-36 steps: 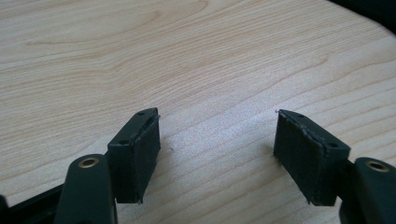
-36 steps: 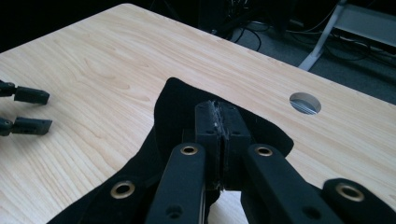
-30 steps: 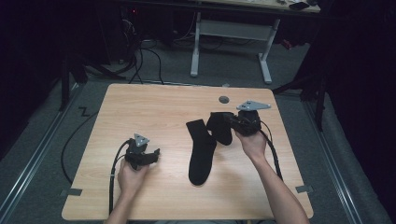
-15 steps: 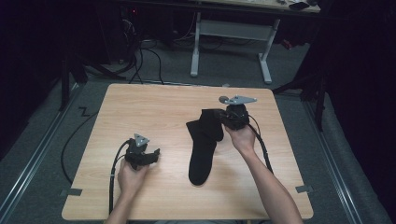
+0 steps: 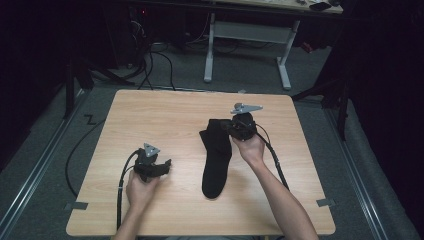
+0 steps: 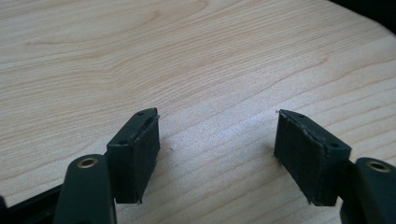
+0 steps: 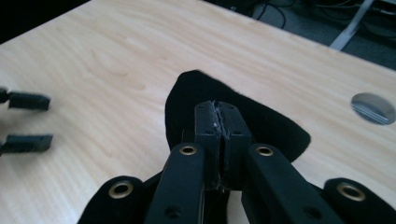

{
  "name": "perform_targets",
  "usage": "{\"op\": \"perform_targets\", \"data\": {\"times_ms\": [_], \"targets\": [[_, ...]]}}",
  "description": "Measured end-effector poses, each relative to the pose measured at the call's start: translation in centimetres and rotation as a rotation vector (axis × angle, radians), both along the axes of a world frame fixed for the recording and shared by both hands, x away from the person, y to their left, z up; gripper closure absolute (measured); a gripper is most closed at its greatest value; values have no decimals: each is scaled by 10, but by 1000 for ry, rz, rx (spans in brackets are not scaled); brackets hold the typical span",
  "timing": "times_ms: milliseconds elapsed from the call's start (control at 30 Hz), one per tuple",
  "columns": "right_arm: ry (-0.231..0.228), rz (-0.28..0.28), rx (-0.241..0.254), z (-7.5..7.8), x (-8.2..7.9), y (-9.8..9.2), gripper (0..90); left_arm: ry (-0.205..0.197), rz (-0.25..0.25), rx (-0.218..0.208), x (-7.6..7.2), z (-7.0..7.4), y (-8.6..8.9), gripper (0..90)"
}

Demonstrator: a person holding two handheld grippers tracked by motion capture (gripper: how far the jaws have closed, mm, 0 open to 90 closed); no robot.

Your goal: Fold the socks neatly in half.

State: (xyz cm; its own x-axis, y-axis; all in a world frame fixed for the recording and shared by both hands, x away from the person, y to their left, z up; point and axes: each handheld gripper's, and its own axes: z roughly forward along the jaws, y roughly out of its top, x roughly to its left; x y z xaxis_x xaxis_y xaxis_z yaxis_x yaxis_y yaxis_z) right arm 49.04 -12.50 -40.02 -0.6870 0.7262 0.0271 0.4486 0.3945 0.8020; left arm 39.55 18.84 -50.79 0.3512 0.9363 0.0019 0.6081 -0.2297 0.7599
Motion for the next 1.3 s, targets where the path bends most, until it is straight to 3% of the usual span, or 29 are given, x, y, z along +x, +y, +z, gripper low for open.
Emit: {"op": "perform_targets", "data": {"times_ms": [100, 267, 333, 433, 633, 800, 933, 967, 1033, 1100, 1300], "targets": [[30, 29, -18, -6, -14, -1, 876, 0, 0, 0, 0, 0, 0, 314], [46, 41, -17, -10, -24, -4, 875, 0, 0, 0, 0, 0, 0, 314], [65, 34, -14, -18, -26, -7, 872, 0, 0, 0, 0, 0, 0, 314], [85, 32, -14, -28, -25, -8, 869, 0, 1, 0, 0, 0, 0, 314], [115, 19, -85, -58, -18, -4, 854, 0, 1, 0, 0, 0, 0, 314], [127, 21, -112, -68, -16, 0, 793, 0, 1, 0, 0, 0, 0, 314], [97, 19, -100, -70, -19, -2, 693, 0, 1, 0, 0, 0, 0, 314], [60, 13, -80, -66, -24, -5, 686, 0, 1, 0, 0, 0, 0, 314], [33, 17, -61, -58, -30, -8, 684, 0, 1, 0, 0, 0, 0, 314], [-8, 36, -72, -49, -39, -10, 684, 0, 1, 0, 0, 0, 0, 314], [-29, 81, -96, -44, -62, -14, 704, 0, 1, 0, 0, 0, 0, 314]]}}
